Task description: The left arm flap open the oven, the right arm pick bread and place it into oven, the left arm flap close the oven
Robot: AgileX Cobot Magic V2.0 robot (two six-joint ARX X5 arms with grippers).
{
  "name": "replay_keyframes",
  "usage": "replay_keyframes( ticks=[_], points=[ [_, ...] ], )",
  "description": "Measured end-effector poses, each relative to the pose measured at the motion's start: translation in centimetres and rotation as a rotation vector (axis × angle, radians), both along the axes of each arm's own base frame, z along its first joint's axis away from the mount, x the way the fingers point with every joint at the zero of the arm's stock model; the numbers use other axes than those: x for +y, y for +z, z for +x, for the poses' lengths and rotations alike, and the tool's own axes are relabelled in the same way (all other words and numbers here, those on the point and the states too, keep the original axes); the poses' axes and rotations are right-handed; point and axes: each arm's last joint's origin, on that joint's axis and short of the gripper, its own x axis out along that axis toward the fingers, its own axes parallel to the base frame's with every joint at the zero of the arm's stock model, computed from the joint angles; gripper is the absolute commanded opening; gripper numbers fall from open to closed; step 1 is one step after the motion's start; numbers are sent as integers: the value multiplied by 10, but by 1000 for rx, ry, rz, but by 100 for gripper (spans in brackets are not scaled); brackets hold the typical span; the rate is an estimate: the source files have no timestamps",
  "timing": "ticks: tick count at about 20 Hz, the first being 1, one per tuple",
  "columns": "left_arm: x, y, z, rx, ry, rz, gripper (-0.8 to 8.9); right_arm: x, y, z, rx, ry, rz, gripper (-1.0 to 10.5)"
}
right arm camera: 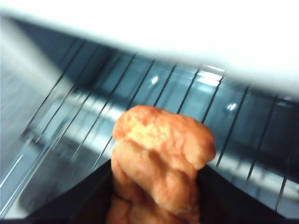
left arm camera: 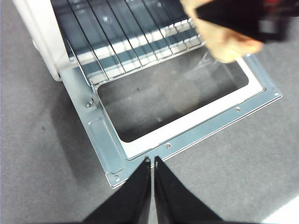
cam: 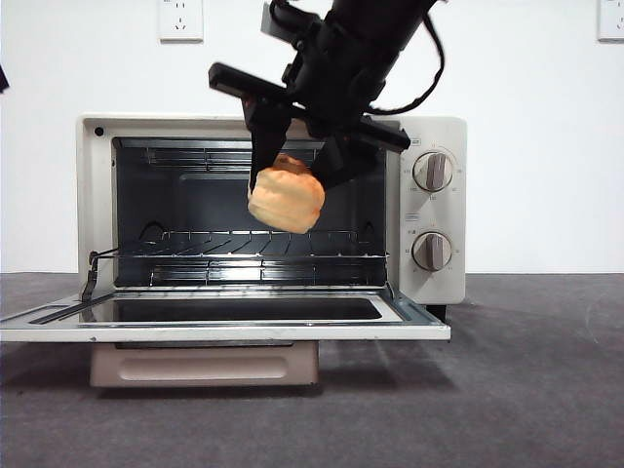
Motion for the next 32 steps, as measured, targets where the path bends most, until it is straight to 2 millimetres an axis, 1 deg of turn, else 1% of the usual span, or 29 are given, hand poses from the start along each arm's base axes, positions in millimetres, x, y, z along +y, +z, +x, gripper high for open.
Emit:
replay_keyframes(
  ticks=[3,6,10,12,14,18,22,24,26,28,30,32],
  points=[
    [3,2,-8,1,-3,3,16,2,-5,10,-10,-52,30,217],
    [6,3,-14,-9,-4,1,16,-1,-8,18,-15,-108,54,218],
    [8,6,-19,-28,-4,-7,16,-6,-17,26,4,-159,49,297],
    [8,5,-19,-19,-4,-3,16,-5,-21,28,10,-166,39,323],
    [8,5,-20,-15,-4,-2,16,-5,-21,28,4,-174,35,383],
    [8,5,-20,-16,-4,-2,16,-6,-22,27,16,-174,24,444],
    [8,5,-19,-16,-4,-2,16,-6,-22,22,43,-164,-1,446],
    [8,4,-19,-19,-4,-3,16,-7,-10,16,25,-157,8,446],
    [7,0,-17,-18,-4,-3,16,-11,7,7,1,-144,26,446],
    [6,-7,-15,-11,-4,-1,16,-14,24,-7,-12,-116,30,446],
    [5,-13,-13,-17,-3,-4,16,-16,37,-23,-21,-68,4,446],
    [4,-16,-9,-43,9,-29,15,-23,53,-42,-43,-5,-38,445]
  ],
)
